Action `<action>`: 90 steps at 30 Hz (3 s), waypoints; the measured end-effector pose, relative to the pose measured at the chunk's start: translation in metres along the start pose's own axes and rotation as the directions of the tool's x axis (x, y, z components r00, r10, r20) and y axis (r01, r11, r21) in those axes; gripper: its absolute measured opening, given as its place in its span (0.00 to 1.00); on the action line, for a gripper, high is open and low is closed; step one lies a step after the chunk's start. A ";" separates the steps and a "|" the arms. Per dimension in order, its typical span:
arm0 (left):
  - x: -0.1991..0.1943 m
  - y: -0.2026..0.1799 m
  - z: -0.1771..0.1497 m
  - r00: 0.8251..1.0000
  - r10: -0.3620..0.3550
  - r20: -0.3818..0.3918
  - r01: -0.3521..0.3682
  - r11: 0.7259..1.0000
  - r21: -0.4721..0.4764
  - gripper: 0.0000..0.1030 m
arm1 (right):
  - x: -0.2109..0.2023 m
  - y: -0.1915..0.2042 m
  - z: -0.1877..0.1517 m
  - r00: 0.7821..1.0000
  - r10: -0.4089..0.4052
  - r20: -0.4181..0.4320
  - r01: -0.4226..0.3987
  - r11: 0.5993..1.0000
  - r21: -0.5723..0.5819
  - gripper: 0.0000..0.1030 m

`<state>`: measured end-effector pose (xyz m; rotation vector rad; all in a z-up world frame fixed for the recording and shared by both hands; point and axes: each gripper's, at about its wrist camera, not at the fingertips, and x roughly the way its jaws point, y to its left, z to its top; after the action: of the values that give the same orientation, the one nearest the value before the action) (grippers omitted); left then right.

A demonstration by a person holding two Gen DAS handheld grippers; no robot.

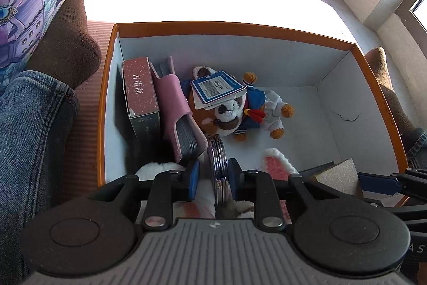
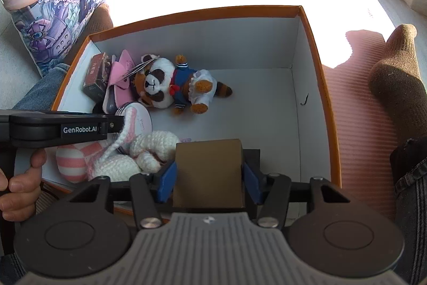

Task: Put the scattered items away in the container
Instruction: 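Lower both items into the orange box and open both tools, then withdraw both open tools from the box back toward the pile, then grasp the pink selfie stick with the right tool while the left tool grasps the white rectangular box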

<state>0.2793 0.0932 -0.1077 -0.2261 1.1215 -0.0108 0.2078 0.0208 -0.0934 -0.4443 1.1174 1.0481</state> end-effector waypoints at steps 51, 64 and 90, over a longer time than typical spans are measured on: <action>-0.137 -0.059 -0.154 0.956 -0.094 0.277 0.062 0.990 0.123 0.48 | -0.112 0.001 -0.150 0.942 -0.118 0.314 0.127 0.992 -0.008 0.67; -0.105 -0.062 -0.168 0.987 -0.089 0.132 0.058 0.973 0.222 0.48 | -0.084 -0.015 -0.171 0.979 -0.128 0.159 0.129 0.992 0.006 0.65; -0.047 -0.091 -0.144 0.987 0.029 0.155 -0.134 0.673 0.727 0.48 | -0.025 0.009 -0.135 0.979 -0.195 0.058 0.203 0.927 -0.315 0.69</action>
<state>0.1397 -0.0150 -0.1083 0.5561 0.9114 -0.3653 0.1290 -0.0873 -0.1263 -0.7847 0.8596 1.0537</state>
